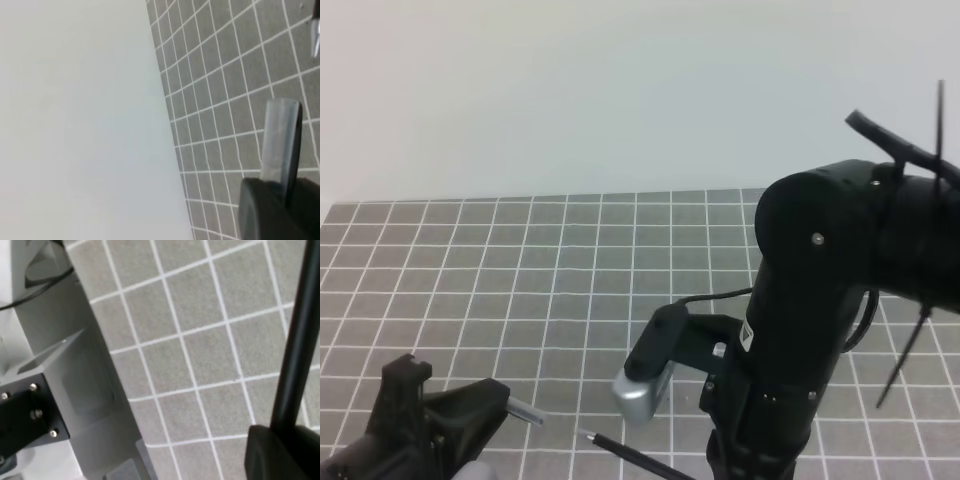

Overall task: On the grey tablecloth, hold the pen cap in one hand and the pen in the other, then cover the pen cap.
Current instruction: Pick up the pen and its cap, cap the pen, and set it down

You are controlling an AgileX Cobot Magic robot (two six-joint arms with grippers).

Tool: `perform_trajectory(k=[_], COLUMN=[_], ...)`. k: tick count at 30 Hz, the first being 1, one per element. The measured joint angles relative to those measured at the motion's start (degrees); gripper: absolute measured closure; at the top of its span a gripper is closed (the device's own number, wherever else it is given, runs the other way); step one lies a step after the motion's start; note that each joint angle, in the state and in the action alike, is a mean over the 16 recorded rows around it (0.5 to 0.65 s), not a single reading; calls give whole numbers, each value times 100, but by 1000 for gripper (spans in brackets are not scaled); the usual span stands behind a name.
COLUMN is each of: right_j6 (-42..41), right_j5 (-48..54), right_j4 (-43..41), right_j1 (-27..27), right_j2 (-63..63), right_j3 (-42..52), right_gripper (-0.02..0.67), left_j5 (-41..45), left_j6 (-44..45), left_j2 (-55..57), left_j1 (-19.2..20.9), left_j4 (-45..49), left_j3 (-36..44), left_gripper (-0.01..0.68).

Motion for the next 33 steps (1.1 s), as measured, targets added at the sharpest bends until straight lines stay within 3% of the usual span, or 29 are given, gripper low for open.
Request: perform_trajectory(k=[10,24,33], right_j6=[70,64,113], right_j5=[0,0,296], right_j4=[13,169,218], right_j1=[230,310,309], right_j2=[-385,-506,-744], right_j3=[10,38,25], right_gripper=[580,581,617], left_j5=[-30,-157,-12], left_j6=[-3,-222,-246], left_j2=[-1,-72,-300], left_j1=[-210,-805,-826], left_j4=[23,-65,-297], left_j3=[0,6,75], left_gripper=[601,606,623])
